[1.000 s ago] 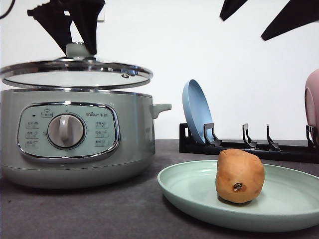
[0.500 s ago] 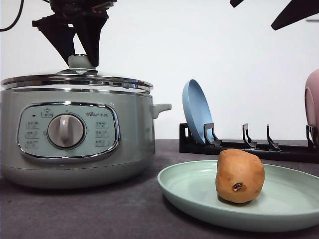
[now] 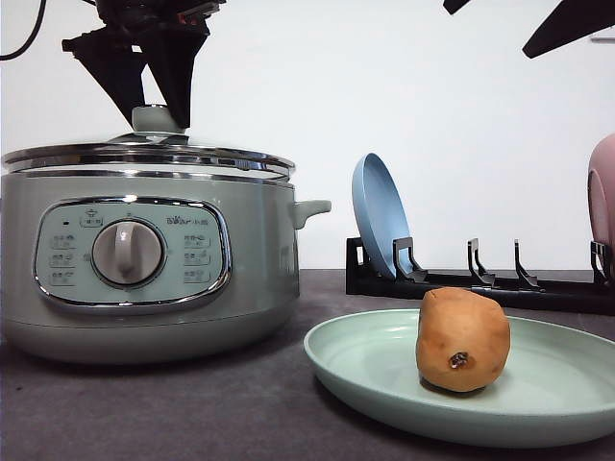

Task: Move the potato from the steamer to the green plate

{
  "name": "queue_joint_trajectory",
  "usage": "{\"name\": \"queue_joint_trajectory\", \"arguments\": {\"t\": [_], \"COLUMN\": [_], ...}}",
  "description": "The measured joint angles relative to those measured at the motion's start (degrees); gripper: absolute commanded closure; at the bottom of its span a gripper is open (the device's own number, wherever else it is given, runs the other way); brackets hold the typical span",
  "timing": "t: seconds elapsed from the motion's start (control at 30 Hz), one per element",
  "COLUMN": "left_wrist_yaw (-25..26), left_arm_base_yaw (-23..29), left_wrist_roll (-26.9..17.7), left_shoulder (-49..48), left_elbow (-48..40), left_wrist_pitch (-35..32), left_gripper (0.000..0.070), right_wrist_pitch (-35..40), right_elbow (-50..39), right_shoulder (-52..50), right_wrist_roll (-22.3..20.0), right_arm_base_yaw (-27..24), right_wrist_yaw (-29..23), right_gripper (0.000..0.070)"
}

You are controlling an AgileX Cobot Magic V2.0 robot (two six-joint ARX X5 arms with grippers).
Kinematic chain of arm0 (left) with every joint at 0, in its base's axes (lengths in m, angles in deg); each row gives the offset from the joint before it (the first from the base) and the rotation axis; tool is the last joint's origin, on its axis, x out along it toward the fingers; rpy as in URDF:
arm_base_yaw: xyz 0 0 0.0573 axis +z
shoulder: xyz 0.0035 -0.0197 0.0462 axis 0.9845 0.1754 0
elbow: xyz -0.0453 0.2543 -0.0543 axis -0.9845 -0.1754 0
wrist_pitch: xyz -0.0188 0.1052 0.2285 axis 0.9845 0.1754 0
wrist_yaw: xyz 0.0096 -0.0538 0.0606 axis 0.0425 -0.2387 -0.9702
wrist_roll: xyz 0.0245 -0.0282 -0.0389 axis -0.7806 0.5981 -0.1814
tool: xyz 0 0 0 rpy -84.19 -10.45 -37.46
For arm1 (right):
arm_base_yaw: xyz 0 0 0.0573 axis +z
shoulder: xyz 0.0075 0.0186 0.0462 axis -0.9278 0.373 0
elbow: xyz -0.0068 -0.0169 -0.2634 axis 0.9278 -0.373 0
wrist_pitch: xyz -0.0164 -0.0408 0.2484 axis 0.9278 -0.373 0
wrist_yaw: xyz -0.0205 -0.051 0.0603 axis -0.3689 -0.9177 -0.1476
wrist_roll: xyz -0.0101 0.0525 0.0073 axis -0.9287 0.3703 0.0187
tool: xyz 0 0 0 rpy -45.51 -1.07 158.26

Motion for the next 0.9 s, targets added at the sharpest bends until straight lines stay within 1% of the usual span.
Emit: {"name": "queue_joint_trajectory", "arguments": {"t": [0.3, 0.53, 0.77, 0.83, 0.87, 0.9], "left_wrist_yaw": [0.0, -2.2, -2.4, -2.4, -2.4, -2.4], "left_arm_base_yaw": [0.0, -0.2, -0.3, -0.3, -0.3, -0.3], "left_wrist_roll": [0.0, 0.0, 0.0, 0.0, 0.1, 0.2], "left_shoulder": [1.2, 1.9, 2.0, 2.0, 2.0, 2.0], "left_elbow": [0.3, 0.7, 0.8, 0.8, 0.8, 0.8], "left_wrist_pitch": [0.4, 0.6, 0.6, 0.6, 0.6, 0.6], "left_gripper": [0.0691, 0.0691, 0.069, 0.0652, 0.0619, 0.0555], "right_wrist_pitch": [0.0, 0.0, 0.1, 0.2, 0.2, 0.2], "right_elbow": [0.0, 0.0, 0.0, 0.0, 0.0, 0.0], "right_shoulder": [0.0, 0.0, 0.0, 0.0, 0.0, 0.0], "right_wrist_roll": [0.0, 0.0, 0.0, 0.0, 0.0, 0.0], "right_arm_base_yaw": [0.0, 0.0, 0.0, 0.0, 0.0, 0.0], "right_wrist_yaw": [0.0, 0.0, 0.0, 0.0, 0.0, 0.0], "right_gripper": [0.0067, 0.0067, 0.0067, 0.0067, 0.0067, 0.0067]}}
